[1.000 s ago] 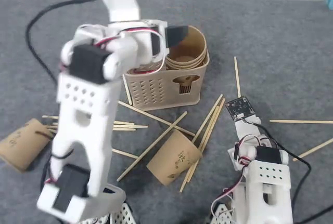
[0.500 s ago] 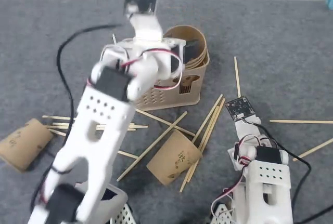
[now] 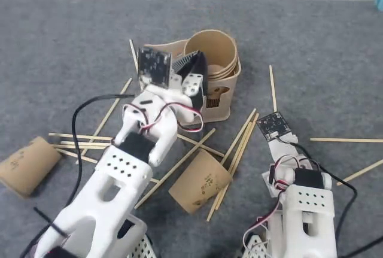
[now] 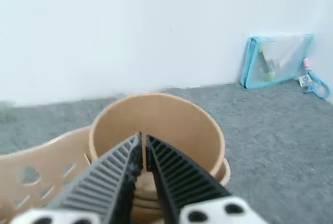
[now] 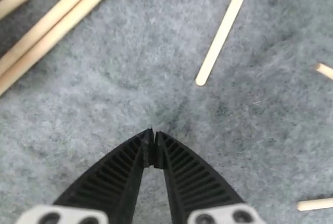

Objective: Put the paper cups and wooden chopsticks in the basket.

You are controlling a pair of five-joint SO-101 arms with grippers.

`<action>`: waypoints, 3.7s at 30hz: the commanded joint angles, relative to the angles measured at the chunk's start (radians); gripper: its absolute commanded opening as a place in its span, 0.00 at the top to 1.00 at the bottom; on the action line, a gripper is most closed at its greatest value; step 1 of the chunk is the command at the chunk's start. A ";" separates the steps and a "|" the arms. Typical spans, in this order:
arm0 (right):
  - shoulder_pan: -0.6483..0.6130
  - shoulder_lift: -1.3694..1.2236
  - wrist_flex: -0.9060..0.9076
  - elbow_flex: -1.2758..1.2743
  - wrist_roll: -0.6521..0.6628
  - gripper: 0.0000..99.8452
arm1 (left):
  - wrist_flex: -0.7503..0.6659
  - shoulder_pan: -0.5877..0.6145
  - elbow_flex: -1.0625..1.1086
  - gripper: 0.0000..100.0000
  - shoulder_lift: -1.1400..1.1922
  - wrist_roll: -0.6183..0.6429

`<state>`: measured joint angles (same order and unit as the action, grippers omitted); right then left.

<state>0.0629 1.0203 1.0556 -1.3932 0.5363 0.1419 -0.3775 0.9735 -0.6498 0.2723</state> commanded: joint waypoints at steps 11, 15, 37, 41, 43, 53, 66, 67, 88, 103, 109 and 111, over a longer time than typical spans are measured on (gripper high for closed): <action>0.004 0.021 0.004 0.009 0.017 0.99 | -0.080 -0.009 0.096 0.99 -0.029 0.020; 0.004 0.021 0.004 0.009 0.017 0.99 | -0.080 -0.034 0.143 0.99 -0.029 0.018; 0.010 0.021 0.004 0.009 0.017 0.99 | 0.502 0.213 -0.489 0.98 -0.098 0.021; 0.010 0.021 0.004 0.009 0.018 0.99 | 0.776 0.296 -0.509 0.98 -0.233 0.018; 0.010 0.021 0.004 0.009 0.018 0.99 | 0.896 0.379 -0.470 0.98 -0.307 0.018; 0.004 0.021 0.008 0.009 0.044 0.99 | 0.971 1.010 0.076 0.98 -0.692 -0.037; 0.004 0.021 0.012 0.009 0.066 0.99 | 0.918 1.312 0.285 0.85 -0.707 0.038; 0.004 0.021 0.012 0.009 0.068 0.99 | 0.918 1.312 0.271 0.82 -0.675 0.054; 0.004 0.021 0.010 0.009 0.074 0.99 | 1.286 1.606 -0.587 0.78 0.361 -0.040; 0.004 0.021 0.013 0.008 0.074 0.99 | 0.925 1.580 -0.461 0.78 0.485 -0.074; 0.004 0.021 0.025 0.008 0.074 0.99 | 0.689 1.501 -0.355 0.78 0.485 0.137; 0.004 0.021 0.025 0.008 0.074 0.99 | 0.632 1.465 -0.318 0.78 0.485 0.192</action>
<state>0.0629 1.0203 1.0679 -1.3932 0.5915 0.8968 1.1554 0.6038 -0.1542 0.3475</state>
